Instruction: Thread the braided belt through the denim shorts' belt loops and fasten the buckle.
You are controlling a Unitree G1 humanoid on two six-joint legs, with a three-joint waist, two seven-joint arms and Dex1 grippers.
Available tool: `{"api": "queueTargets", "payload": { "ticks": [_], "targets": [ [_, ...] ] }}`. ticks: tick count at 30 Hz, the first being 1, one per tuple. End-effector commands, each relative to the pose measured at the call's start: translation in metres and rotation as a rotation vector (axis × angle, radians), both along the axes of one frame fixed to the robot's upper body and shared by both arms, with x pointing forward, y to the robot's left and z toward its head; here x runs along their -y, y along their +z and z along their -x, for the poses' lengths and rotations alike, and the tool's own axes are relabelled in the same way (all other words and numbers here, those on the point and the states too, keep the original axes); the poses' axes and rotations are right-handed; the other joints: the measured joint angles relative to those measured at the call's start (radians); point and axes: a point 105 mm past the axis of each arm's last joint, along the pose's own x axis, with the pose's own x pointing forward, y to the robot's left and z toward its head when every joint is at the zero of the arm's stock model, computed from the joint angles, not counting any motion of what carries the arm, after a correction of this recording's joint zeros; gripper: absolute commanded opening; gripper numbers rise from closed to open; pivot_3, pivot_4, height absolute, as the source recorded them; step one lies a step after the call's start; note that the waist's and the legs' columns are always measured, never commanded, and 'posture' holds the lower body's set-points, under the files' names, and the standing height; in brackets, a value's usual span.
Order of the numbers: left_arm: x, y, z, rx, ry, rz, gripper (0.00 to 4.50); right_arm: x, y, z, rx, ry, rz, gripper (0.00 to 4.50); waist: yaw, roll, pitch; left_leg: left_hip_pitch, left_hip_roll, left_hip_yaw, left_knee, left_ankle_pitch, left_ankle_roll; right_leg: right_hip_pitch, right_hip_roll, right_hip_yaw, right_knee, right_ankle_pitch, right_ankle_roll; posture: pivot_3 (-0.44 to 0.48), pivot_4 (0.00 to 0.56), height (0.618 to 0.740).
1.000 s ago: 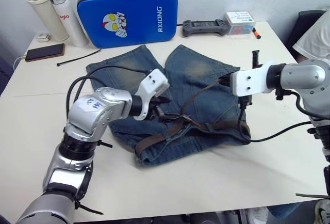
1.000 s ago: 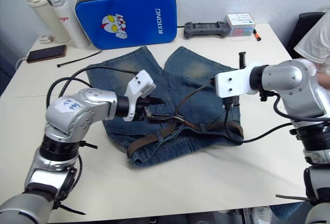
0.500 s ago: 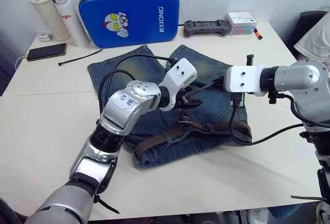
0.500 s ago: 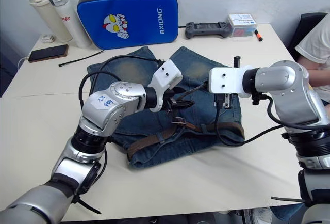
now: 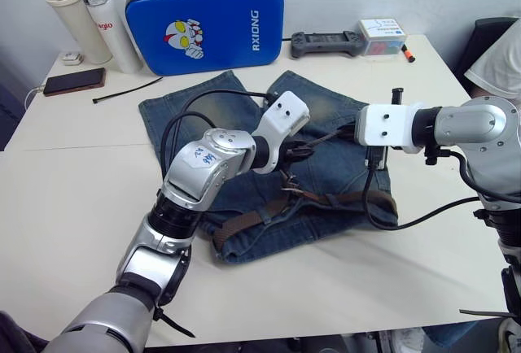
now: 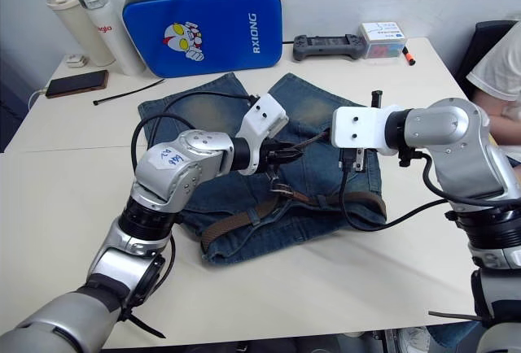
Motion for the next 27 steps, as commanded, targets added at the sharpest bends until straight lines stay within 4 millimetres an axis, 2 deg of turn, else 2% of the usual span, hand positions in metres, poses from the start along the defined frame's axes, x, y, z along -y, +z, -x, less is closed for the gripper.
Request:
{"api": "queueTargets", "payload": {
  "ticks": [1,2,5,8,11,14,19,20,21,26,27],
  "targets": [
    [0.004,0.02,0.001,0.036,0.001,0.061,0.05,-0.008,0.019,0.008,0.029,0.032,-0.081,0.0,0.0,0.0,0.0,0.0,0.0,0.0,0.0,0.0,0.0,0.0,0.0,0.0,0.0,0.0,0.0,0.0,0.15,0.74],
    [0.004,0.02,0.001,0.035,0.0,0.062,0.05,-0.008,0.019,0.008,0.02,0.031,-0.09,0.0,0.0,0.0,0.0,0.0,0.0,0.0,0.0,0.0,0.0,0.0,0.0,0.0,0.0,0.0,0.0,0.0,0.15,0.74],
    [-0.005,0.016,-0.002,-0.025,0.038,0.085,0.0,-0.005,0.026,0.01,-0.021,-0.019,-0.205,1.18,0.0,0.0,0.0,0.0,0.0,0.0,0.0,0.0,0.0,0.0,0.0,0.0,0.0,0.0,0.0,0.0,0.15,0.74],
    [-0.017,0.011,-0.008,-0.048,0.106,0.067,0.0,0.0,0.024,0.024,-0.175,-0.085,-0.291,2.67,0.002,0.0,0.0,0.0,0.0,0.0,0.0,0.0,0.0,0.0,0.0,0.0,0.0,0.0,0.0,0.0,0.15,0.74],
    [-0.022,0.012,-0.005,-0.117,0.14,0.142,0.0,-0.006,0.02,0.041,-0.359,-0.127,-0.435,4.18,0.004,0.0,0.0,0.0,0.0,-0.001,0.0,0.0,0.0,0.0,0.0,0.0,0.0,0.0,0.0,0.0,0.15,0.74],
    [-0.024,0.013,-0.003,-0.182,0.163,0.209,0.0,-0.011,0.01,0.051,-0.447,-0.134,-0.484,4.18,0.005,0.0,0.0,-0.001,0.0,-0.001,0.001,0.0,0.0,0.0,0.0,0.0,0.001,0.0,0.0,0.0,0.15,0.74],
    [-0.034,0.009,0.001,-0.371,0.227,0.343,0.0,-0.026,-0.026,0.043,-0.593,-0.2,-0.704,4.18,0.002,-0.002,-0.001,0.0,0.0,-0.001,0.001,0.0,0.0,0.001,0.0,0.0,0.001,0.0,0.0,0.0,0.15,0.74],
    [-0.034,0.009,0.003,-0.392,0.229,0.359,0.0,-0.027,-0.03,0.041,-0.62,-0.213,-0.736,3.67,0.002,-0.002,-0.001,0.0,0.0,0.0,0.001,0.0,0.0,0.0,0.0,0.001,0.002,0.0,0.0,0.0,0.15,0.74],
    [-0.034,0.009,0.004,-0.416,0.235,0.382,0.0,-0.027,-0.034,0.038,-0.653,-0.237,-0.78,3.45,0.002,-0.002,-0.001,0.0,0.0,0.0,0.001,0.0,0.0,0.0,0.0,0.0,0.003,0.0,0.0,0.0,0.15,0.74],
    [-0.036,0.004,0.009,-0.452,0.257,0.436,0.0,-0.036,-0.056,0.033,-0.824,-0.267,-0.873,1.0,0.002,-0.002,-0.001,0.0,0.0,-0.001,0.001,0.0,0.0,0.0,-0.001,0.0,0.002,0.0,0.0,0.0,0.15,0.74],
    [-0.036,0.003,0.01,-0.453,0.259,0.444,0.0,-0.041,-0.059,0.034,-0.852,-0.253,-0.877,0.68,0.002,-0.002,-0.001,0.0,0.0,-0.001,0.001,0.0,0.0,0.0,-0.001,0.0,0.002,0.0,0.0,0.0,0.15,0.74]
  ]
}}
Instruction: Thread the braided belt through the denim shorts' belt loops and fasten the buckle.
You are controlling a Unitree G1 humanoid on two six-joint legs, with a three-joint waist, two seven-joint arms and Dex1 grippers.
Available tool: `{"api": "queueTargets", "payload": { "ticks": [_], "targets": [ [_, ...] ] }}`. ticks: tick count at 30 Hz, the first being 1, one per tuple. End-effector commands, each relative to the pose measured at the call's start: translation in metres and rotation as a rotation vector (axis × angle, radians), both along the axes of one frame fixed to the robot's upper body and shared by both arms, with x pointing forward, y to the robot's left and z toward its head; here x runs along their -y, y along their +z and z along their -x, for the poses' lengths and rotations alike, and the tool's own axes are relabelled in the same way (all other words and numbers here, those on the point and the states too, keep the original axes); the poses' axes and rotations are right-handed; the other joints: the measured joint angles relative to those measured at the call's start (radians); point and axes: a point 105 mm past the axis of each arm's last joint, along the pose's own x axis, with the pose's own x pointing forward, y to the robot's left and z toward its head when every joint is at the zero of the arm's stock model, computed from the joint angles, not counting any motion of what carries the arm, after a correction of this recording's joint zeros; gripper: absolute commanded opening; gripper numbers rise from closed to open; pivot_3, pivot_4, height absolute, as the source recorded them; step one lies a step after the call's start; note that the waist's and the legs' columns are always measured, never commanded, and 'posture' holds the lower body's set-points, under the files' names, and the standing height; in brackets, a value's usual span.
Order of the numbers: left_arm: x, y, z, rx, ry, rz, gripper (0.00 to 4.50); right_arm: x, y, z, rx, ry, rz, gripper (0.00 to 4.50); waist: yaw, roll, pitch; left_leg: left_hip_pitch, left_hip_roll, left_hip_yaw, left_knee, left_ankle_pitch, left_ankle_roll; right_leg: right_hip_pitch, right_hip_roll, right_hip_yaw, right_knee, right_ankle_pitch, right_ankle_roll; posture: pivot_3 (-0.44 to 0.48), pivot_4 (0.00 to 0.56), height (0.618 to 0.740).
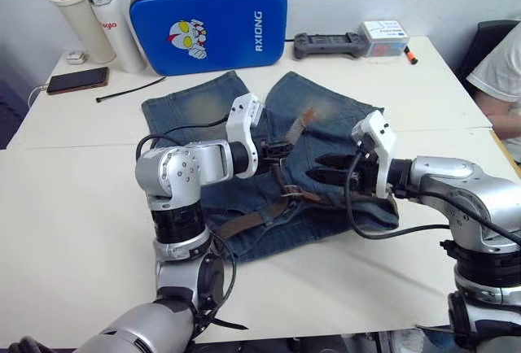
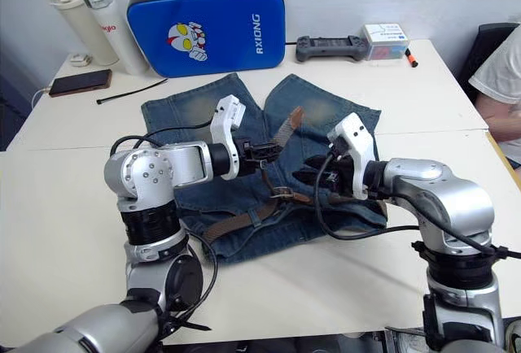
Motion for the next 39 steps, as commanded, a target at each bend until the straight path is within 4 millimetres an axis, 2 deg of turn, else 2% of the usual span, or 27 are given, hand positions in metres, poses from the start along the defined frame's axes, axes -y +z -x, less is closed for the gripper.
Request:
{"api": "queueTargets", "payload": {
  "ticks": [1,4,9,12,15,17,21,23,27,30,39],
  "targets": [
    [-0.001,0.006,0.007,0.038,0.005,0.043,0.0,-0.015,-0.006,0.006,-0.063,0.071,-0.067,0.12,-0.001,0.0,0.0,0.0,0.0,0.0,0.0,0.0,0.0,0.0,0.0,0.0,0.0,0.0,0.0,0.0,0.15,0.74],
    [-0.004,0.002,0.009,0.03,0.021,0.048,0.0,-0.027,-0.021,0.01,-0.121,0.111,-0.07,0.06,-0.003,0.0,0.0,0.0,0.0,0.0,0.0,0.0,0.0,0.0,0.0,0.0,0.0,0.0,0.0,0.0,0.15,0.74],
    [-0.004,-0.002,0.012,0.001,0.03,0.094,0.0,-0.034,-0.059,0.021,-0.166,0.174,0.084,0.06,-0.002,0.0,0.0,0.0,0.0,0.0,0.0,0.0,0.0,0.0,0.0,0.0,0.0,0.0,0.0,0.0,0.15,0.74],
    [-0.006,-0.006,0.013,-0.005,0.029,0.087,0.0,-0.032,-0.077,0.027,-0.189,0.19,0.173,0.06,-0.002,0.0,0.0,0.0,0.0,0.0,0.0,0.0,0.0,0.0,0.0,0.0,-0.001,0.0,0.0,0.0,0.15,0.74],
    [-0.011,-0.006,0.014,-0.011,0.036,0.108,0.0,-0.024,-0.085,0.021,-0.164,0.147,0.244,0.06,-0.002,-0.001,-0.001,0.001,0.0,0.0,0.0,0.0,0.0,0.0,0.0,-0.001,-0.001,0.0,0.0,0.0,0.15,0.74],
    [-0.014,-0.008,0.016,-0.013,0.03,0.109,0.0,-0.021,-0.08,0.018,-0.131,0.15,0.248,0.06,-0.002,-0.001,-0.001,0.002,0.0,0.0,0.0,0.0,0.0,0.001,0.0,-0.001,-0.001,0.0,0.0,0.0,0.15,0.74],
    [-0.024,-0.017,0.02,-0.027,0.032,0.085,0.0,-0.025,-0.044,0.022,-0.058,0.213,0.122,0.06,-0.002,-0.002,-0.001,0.003,0.0,0.0,0.0,0.0,-0.001,0.002,0.0,0.0,0.0,0.0,0.0,0.0,0.15,0.74],
    [-0.029,-0.02,0.021,-0.028,0.036,0.059,0.0,-0.019,-0.026,0.021,-0.012,0.216,0.121,0.06,-0.002,-0.002,-0.001,0.003,0.0,0.0,0.0,0.0,0.0,0.002,0.0,0.0,-0.001,0.0,0.0,0.0,0.15,0.74],
    [-0.038,-0.023,0.022,-0.031,0.042,0.033,0.0,-0.011,-0.005,0.016,0.054,0.195,0.132,0.06,-0.001,-0.002,-0.001,0.002,0.0,0.0,0.0,0.0,0.0,0.001,0.0,0.0,-0.001,0.0,0.0,0.0,0.15,0.74],
    [-0.037,-0.022,0.023,-0.025,0.034,0.022,0.0,-0.009,-0.008,0.013,0.066,0.196,0.18,0.06,-0.001,-0.002,-0.001,0.002,0.0,0.0,0.0,0.0,-0.001,0.001,0.0,0.0,-0.001,0.0,0.0,0.0,0.15,0.74],
    [-0.033,-0.015,0.024,-0.005,0.017,0.019,0.0,-0.022,-0.026,0.012,0.043,0.237,0.197,0.06,-0.001,-0.002,-0.001,0.002,0.0,0.0,0.0,0.0,-0.001,0.001,0.0,0.0,-0.001,0.0,0.0,0.0,0.15,0.74]
  ]
}}
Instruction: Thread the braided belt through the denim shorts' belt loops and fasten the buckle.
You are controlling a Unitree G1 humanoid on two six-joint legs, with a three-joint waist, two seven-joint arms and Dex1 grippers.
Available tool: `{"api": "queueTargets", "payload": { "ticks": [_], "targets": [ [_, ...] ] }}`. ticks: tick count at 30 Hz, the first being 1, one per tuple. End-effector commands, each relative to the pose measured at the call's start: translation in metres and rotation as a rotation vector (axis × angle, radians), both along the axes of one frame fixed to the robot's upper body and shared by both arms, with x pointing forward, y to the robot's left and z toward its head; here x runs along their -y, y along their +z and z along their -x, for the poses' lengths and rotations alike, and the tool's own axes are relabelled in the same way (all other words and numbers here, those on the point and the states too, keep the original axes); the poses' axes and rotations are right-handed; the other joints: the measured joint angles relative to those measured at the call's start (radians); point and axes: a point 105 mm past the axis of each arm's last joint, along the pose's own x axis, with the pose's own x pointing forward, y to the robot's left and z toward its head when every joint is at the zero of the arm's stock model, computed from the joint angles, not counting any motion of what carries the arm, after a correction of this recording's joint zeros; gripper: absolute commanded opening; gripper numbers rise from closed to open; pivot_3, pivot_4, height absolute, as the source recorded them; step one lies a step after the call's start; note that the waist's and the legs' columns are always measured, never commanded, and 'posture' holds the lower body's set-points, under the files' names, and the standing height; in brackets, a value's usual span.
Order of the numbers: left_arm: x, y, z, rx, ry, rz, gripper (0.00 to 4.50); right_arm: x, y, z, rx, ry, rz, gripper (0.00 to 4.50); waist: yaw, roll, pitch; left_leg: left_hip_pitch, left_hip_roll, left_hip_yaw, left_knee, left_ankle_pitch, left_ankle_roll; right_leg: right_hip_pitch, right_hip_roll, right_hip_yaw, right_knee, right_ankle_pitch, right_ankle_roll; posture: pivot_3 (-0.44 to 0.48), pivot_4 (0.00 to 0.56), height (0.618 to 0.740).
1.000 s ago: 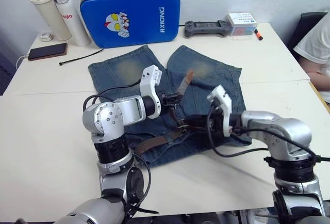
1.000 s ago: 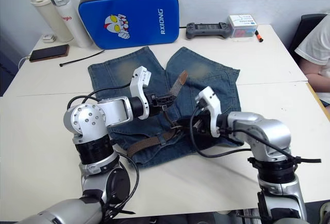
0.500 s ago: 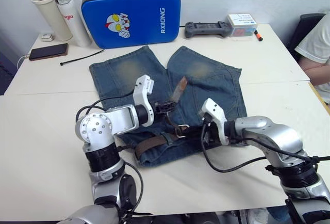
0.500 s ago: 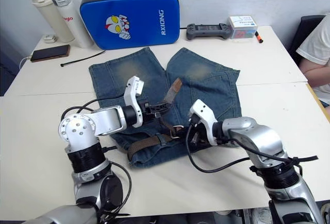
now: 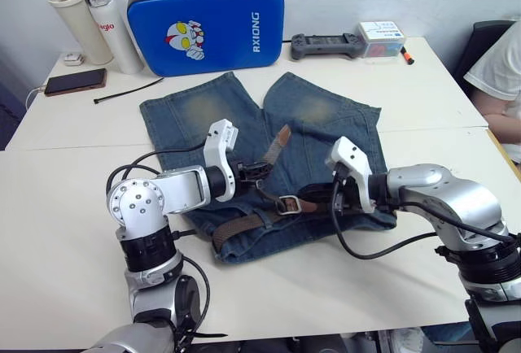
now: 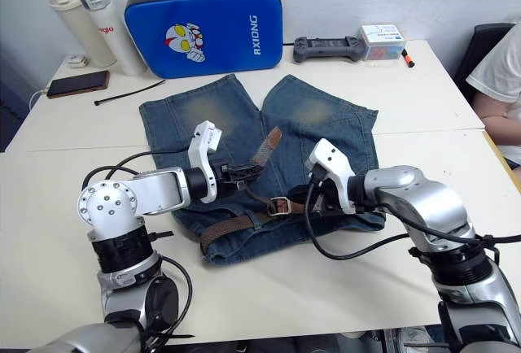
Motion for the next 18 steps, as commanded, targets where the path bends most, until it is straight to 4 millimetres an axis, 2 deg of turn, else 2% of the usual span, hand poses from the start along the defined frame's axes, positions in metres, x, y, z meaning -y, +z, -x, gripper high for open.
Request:
{"api": "queueTargets", "payload": {
  "ticks": [1,6,13,18],
  "targets": [
    [0.001,0.011,0.004,0.053,-0.02,0.003,0.0,-0.005,0.004,-0.001,0.031,0.014,-0.015,0.06,-0.001,0.0,0.0,0.0,0.0,0.0,0.0,0.0,0.0,0.0,0.0,0.0,0.0,0.0,0.0,0.0,0.15,0.74],
    [0.002,0.01,0.005,0.054,-0.026,-0.014,0.0,-0.009,-0.001,-0.001,0.015,0.024,-0.022,0.06,0.0,0.0,0.0,0.0,0.0,0.0,0.0,0.0,0.0,0.0,0.0,0.0,0.0,0.0,0.0,0.0,0.15,0.74],
    [0.006,0.014,0.006,0.063,-0.046,-0.006,0.0,-0.03,0.005,0.004,0.004,0.079,-0.091,0.06,-0.002,0.0,0.0,0.0,0.0,0.0,0.0,0.0,0.0,0.0,0.0,0.0,0.0,0.0,0.0,0.0,0.15,0.74],
    [0.006,0.014,0.006,0.064,-0.045,-0.008,0.0,-0.033,0.01,0.003,0.02,0.09,-0.098,0.06,-0.001,0.0,0.0,0.0,0.0,0.0,0.0,0.0,0.0,0.0,0.0,0.0,0.0,0.0,0.0,0.0,0.15,0.74]
  ]
}}
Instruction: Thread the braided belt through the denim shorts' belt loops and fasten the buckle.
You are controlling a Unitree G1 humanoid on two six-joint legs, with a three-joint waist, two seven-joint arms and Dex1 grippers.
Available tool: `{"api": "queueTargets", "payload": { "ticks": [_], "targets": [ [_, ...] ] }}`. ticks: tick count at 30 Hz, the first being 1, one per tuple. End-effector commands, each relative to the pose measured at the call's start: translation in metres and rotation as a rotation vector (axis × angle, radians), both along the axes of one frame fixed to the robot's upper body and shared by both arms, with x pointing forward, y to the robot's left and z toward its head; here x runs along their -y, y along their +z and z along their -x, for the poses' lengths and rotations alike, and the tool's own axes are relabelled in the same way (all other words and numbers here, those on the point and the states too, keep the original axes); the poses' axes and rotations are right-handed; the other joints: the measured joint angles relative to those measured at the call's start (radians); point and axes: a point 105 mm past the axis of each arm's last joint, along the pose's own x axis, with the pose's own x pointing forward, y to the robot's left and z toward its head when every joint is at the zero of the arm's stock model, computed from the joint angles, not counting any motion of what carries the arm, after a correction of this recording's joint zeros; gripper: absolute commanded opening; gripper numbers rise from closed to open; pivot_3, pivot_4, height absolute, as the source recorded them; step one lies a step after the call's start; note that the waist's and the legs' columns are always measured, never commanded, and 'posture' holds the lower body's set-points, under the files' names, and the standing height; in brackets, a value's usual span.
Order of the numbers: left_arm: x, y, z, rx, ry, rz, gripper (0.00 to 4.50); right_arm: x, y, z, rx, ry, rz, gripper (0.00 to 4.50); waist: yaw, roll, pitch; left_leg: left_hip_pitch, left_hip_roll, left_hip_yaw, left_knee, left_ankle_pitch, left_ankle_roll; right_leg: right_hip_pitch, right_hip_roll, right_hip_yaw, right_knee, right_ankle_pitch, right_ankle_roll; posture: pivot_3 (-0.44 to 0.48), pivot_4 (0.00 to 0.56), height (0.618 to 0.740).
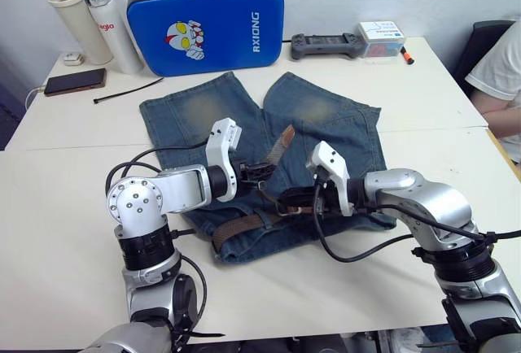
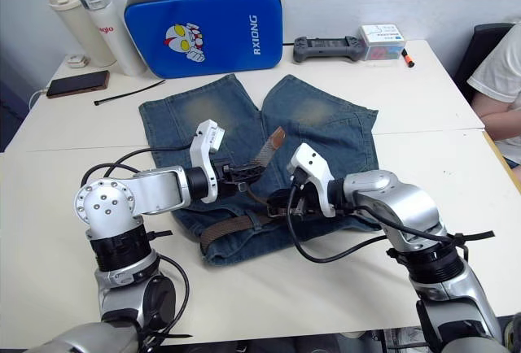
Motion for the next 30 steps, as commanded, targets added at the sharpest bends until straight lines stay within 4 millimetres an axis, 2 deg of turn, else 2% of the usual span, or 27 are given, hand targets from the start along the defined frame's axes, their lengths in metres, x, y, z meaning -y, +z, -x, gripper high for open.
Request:
{"api": "queueTargets", "payload": {
  "ticks": [1,6,10,22,30],
  "targets": [
    [0.004,0.013,0.002,0.055,-0.025,0.008,0.0,-0.001,0.016,0.001,0.057,0.027,-0.011,0.06,0.0,0.0,0.0,0.0,0.0,0.0,0.0,0.0,0.0,0.0,0.0,0.0,0.0,0.0,0.0,0.0,0.15,0.74],
    [0.0,0.011,0.002,0.054,-0.016,-0.004,0.0,0.02,0.024,-0.005,0.076,-0.02,0.023,0.06,0.001,0.0,0.0,0.0,0.0,0.0,0.0,0.0,0.0,0.0,0.0,0.0,0.0,0.0,0.0,0.0,0.15,0.74],
    [0.001,0.011,0.003,0.053,-0.02,-0.003,0.0,0.026,0.02,-0.005,0.061,-0.035,0.035,0.06,-0.001,0.0,0.0,0.0,0.0,0.0,0.0,0.0,0.0,0.0,0.0,0.0,0.0,0.0,0.0,0.0,0.15,0.74],
    [0.001,0.01,0.004,0.056,-0.021,-0.012,0.0,0.026,-0.016,-0.004,-0.011,-0.034,0.072,0.06,0.0,0.0,0.0,0.0,0.0,0.0,-0.001,0.0,0.0,0.0,0.0,0.0,0.0,0.0,0.0,0.0,0.15,0.74],
    [0.002,0.01,0.004,0.059,-0.023,-0.014,0.0,0.012,-0.011,-0.003,-0.001,-0.007,0.018,0.06,-0.001,0.0,0.0,0.0,0.0,0.0,-0.001,0.0,0.0,0.0,0.0,0.0,0.0,0.0,0.0,0.0,0.15,0.74]
  ]
}}
